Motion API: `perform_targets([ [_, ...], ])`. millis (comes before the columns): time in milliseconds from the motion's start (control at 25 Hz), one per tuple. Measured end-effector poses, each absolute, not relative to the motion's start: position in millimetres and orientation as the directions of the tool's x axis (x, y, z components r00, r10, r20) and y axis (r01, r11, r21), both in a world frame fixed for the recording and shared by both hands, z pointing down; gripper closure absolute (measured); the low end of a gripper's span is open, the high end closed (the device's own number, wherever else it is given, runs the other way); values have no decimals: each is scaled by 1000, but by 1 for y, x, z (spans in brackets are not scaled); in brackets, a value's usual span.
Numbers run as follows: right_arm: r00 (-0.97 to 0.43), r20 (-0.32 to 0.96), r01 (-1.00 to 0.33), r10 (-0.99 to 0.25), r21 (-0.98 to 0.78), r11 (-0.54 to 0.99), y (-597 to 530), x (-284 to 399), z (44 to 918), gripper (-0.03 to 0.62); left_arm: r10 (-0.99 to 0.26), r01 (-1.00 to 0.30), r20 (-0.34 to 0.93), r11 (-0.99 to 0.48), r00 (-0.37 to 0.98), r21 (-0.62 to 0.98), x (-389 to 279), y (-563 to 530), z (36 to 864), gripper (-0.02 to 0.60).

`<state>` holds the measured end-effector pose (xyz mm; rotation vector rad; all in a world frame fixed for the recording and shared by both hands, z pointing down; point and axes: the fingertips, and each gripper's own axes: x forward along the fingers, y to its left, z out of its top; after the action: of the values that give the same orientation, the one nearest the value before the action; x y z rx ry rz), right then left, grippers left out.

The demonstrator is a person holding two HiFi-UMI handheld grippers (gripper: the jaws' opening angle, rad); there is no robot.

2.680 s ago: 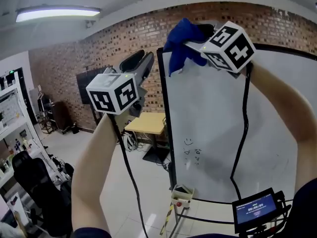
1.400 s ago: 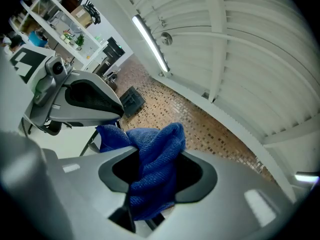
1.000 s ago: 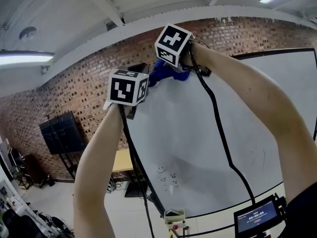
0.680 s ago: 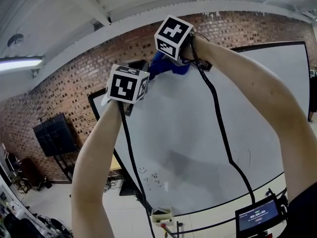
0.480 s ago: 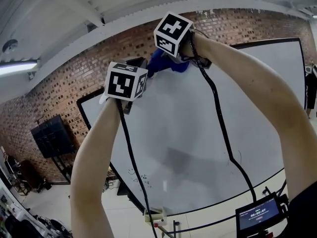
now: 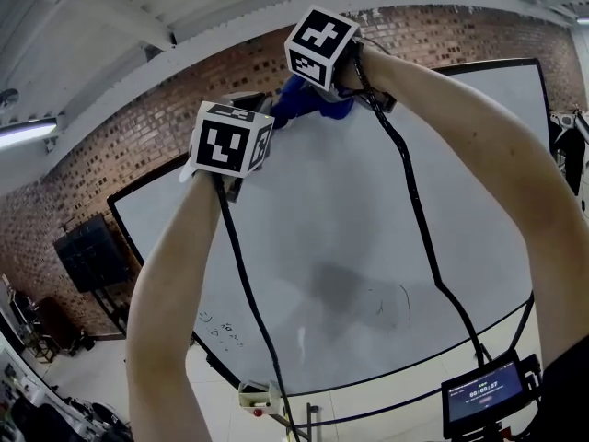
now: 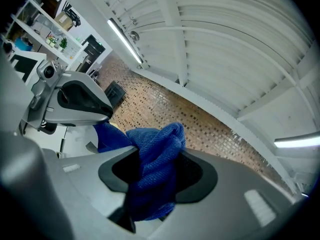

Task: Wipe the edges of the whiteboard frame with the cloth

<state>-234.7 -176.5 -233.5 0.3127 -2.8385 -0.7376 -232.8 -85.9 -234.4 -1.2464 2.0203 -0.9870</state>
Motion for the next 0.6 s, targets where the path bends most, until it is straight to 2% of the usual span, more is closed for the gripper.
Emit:
perform_targets([
  [200,-956,132,-171,-262,477,862,-208,-214,-223,404,-915,-502,-70,280,-397,-819,-216,-113,-228,563],
  [600,-926,149,-256,-346,427,867,-245,-179,-236,404,-946,-514,-93,249,-310,-821,-198,-131,-272,563],
])
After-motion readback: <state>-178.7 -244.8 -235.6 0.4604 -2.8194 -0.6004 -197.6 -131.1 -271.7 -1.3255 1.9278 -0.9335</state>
